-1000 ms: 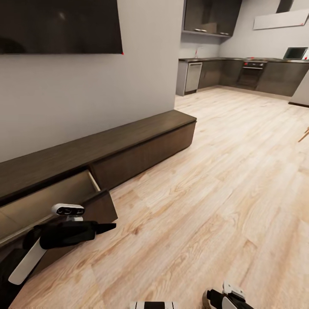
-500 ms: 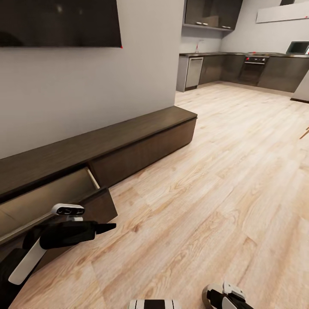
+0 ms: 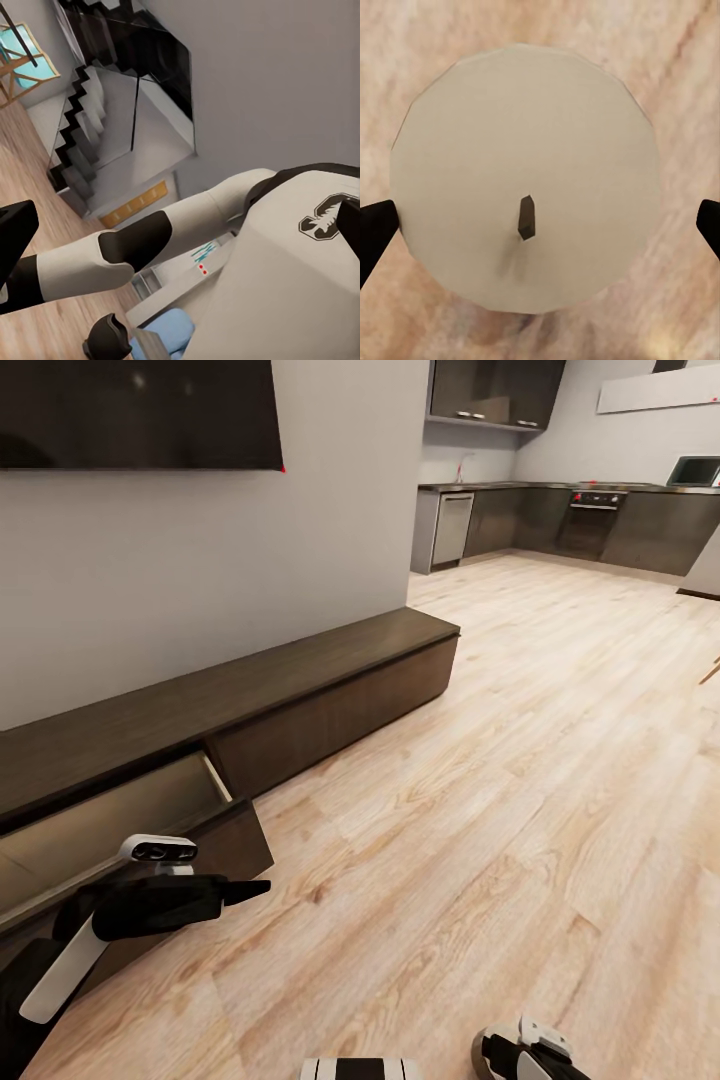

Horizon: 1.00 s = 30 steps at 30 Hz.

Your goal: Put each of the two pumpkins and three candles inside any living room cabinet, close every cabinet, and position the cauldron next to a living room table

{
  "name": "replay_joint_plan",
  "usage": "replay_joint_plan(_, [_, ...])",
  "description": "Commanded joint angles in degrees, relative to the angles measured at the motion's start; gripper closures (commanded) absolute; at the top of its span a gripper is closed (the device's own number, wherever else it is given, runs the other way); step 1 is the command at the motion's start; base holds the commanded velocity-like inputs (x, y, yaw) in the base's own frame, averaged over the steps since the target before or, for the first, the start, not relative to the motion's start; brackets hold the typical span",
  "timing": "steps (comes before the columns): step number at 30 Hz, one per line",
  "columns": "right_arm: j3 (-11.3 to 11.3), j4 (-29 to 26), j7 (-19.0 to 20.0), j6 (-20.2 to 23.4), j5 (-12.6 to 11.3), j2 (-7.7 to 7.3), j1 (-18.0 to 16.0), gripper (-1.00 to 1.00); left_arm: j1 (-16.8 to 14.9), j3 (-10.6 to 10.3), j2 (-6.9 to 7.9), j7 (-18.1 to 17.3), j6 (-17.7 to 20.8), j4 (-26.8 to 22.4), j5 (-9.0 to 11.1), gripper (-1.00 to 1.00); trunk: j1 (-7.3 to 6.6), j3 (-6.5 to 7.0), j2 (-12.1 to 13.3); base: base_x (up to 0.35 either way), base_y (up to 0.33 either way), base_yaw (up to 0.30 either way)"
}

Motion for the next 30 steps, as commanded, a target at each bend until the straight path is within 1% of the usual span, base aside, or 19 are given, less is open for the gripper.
replay_joint_plan(1, [0.48, -0.18, -0.43, 0.29, -0.37, -0.06, 0.00, -1.00, -0.04, -0.13, 0.06, -0.11, 0.60, 0.00, 0.23, -1.00, -0.01, -0.05, -0.02, 0.000, 0.000, 0.000])
replay_joint_plan(5, [0.48, -0.16, -0.43, 0.29, -0.37, -0.06, 0.00, -1.00, -0.04, -0.13, 0.06, -0.12, 0.60, 0.00, 0.23, -1.00, -0.01, -0.05, -0.02, 0.012, 0.006, 0.000])
replay_joint_plan(11, [0.48, -0.18, -0.43, 0.29, -0.37, -0.05, 0.00, -1.00, -0.04, -0.13, 0.04, -0.11, 0.60, 0.00, 0.23, -1.00, -0.01, -0.05, -0.02, 0.128, 0.076, 0.000])
replay_joint_plan(19, [0.48, -0.15, -0.43, 0.29, -0.37, -0.05, 0.00, -1.00, -0.04, -0.13, 0.06, -0.11, 0.60, 0.00, 0.19, -1.00, -0.01, -0.05, -0.02, 0.012, 0.006, 0.000])
replay_joint_plan(25, [0.48, -0.11, -0.43, 0.29, -0.37, -0.05, 0.00, -1.00, -0.04, -0.13, 0.06, -0.11, 0.60, 0.00, 0.15, -1.00, -0.01, -0.05, -0.02, 0.000, -0.134, 0.000])
replay_joint_plan(30, [0.48, -0.09, -0.43, 0.29, -0.37, -0.05, 0.00, -1.00, -0.04, -0.13, 0.06, -0.11, 0.60, 0.00, 0.14, -1.00, -0.01, -0.05, -0.02, 0.000, -0.034, 0.000])
